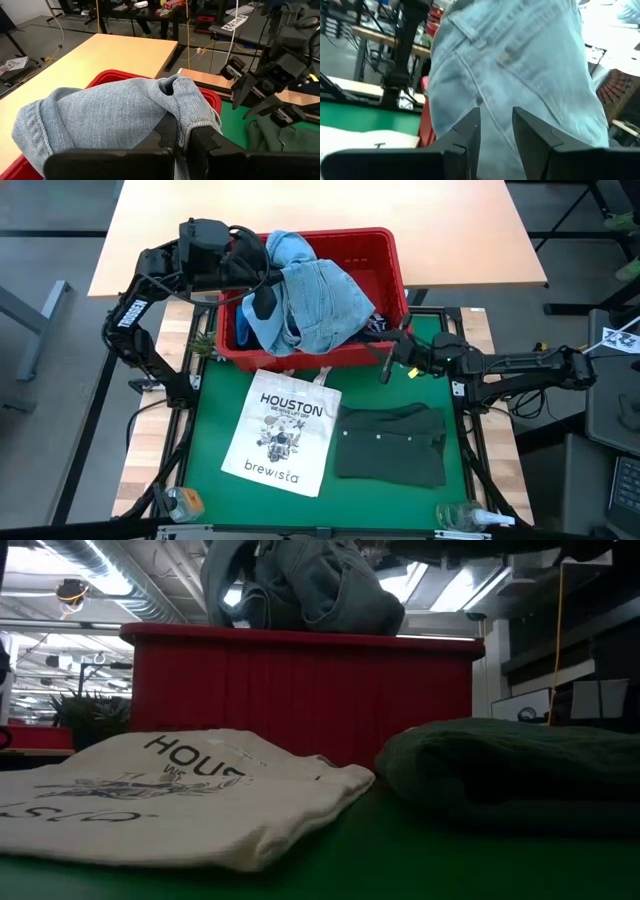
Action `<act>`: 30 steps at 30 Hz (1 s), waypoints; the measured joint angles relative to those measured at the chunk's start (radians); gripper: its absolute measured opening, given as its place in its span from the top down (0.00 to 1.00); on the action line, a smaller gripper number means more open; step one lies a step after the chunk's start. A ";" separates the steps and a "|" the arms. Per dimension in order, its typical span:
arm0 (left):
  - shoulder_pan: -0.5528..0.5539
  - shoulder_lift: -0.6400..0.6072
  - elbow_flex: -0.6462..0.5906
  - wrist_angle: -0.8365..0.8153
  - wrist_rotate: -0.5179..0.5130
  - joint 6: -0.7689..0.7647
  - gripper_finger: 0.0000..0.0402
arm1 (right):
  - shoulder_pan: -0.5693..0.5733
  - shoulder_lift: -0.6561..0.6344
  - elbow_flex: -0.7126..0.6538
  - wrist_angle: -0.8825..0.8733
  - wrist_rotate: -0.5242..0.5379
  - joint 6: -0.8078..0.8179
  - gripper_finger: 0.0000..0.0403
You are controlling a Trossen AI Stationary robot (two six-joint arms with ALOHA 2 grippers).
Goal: Fold Laundry from Bin
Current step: Fold the light blue jeans
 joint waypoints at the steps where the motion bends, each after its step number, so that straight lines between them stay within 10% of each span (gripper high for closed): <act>1: 0.000 0.000 0.000 0.000 0.000 0.000 0.97 | 0.000 0.011 0.000 0.025 -0.019 0.000 0.71; 17: 0.000 0.000 0.000 -0.001 0.002 0.000 0.97 | 0.000 0.282 0.132 0.243 -0.305 -0.057 0.54; 30: 0.000 0.000 0.000 -0.001 0.001 0.000 0.97 | 0.001 0.442 0.398 0.236 -0.224 -0.143 0.32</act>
